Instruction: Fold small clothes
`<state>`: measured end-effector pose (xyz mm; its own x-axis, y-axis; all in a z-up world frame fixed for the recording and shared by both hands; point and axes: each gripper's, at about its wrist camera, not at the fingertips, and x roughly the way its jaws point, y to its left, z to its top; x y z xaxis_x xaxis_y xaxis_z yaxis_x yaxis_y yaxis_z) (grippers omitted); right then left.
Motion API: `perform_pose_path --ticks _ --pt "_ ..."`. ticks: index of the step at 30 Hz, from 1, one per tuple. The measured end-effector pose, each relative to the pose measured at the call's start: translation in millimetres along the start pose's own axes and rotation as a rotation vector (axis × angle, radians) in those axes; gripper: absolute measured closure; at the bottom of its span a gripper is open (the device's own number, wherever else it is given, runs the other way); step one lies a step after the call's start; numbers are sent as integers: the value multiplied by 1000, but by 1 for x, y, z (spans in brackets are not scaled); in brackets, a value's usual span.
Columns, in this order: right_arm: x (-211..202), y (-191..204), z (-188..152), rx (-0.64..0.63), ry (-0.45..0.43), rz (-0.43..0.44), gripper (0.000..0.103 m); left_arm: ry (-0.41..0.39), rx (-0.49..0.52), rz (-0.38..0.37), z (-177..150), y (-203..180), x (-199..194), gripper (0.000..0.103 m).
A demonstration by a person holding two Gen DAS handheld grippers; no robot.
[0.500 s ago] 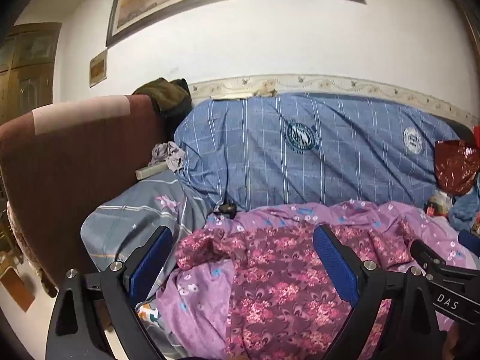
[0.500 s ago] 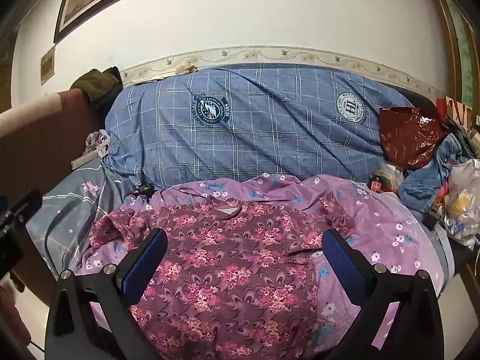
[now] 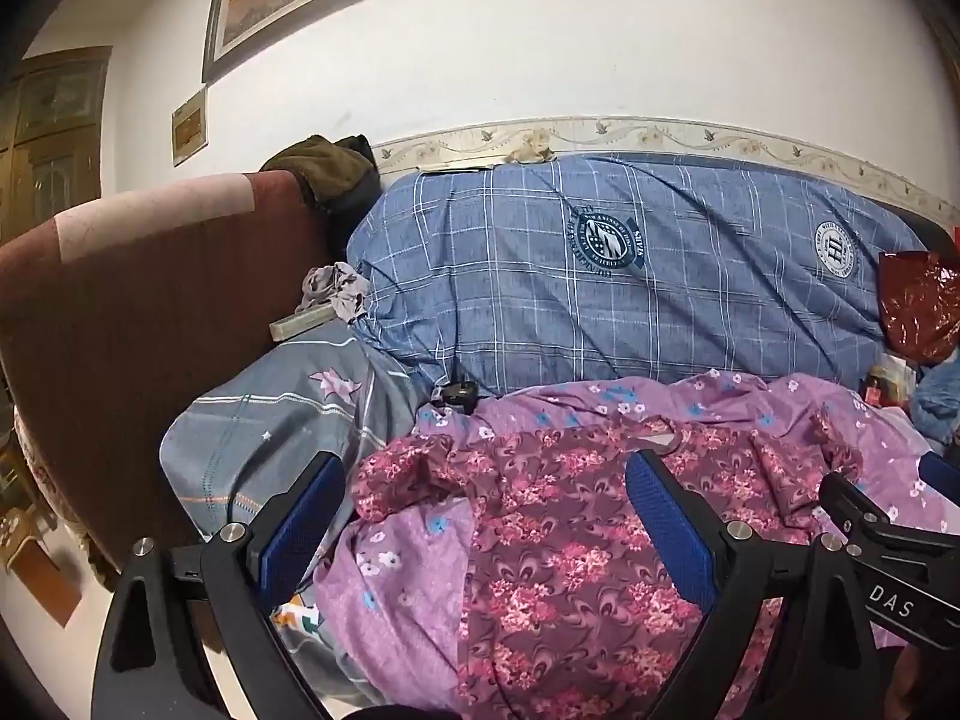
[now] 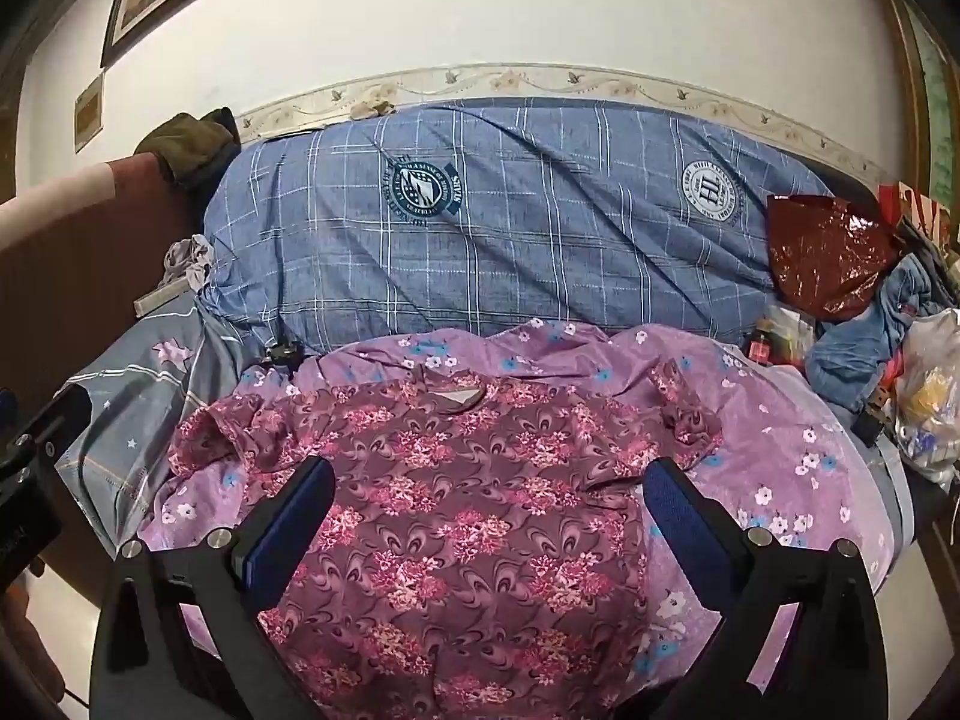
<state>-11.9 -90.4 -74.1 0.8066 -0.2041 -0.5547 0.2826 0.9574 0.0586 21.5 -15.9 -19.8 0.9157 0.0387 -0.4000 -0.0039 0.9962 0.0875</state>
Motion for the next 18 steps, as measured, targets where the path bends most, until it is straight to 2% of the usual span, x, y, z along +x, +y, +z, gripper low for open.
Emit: perform_pose_path --ticks 18 --pt "9 -12 -3 23 21 -21 1 34 10 -2 1 -3 11 8"
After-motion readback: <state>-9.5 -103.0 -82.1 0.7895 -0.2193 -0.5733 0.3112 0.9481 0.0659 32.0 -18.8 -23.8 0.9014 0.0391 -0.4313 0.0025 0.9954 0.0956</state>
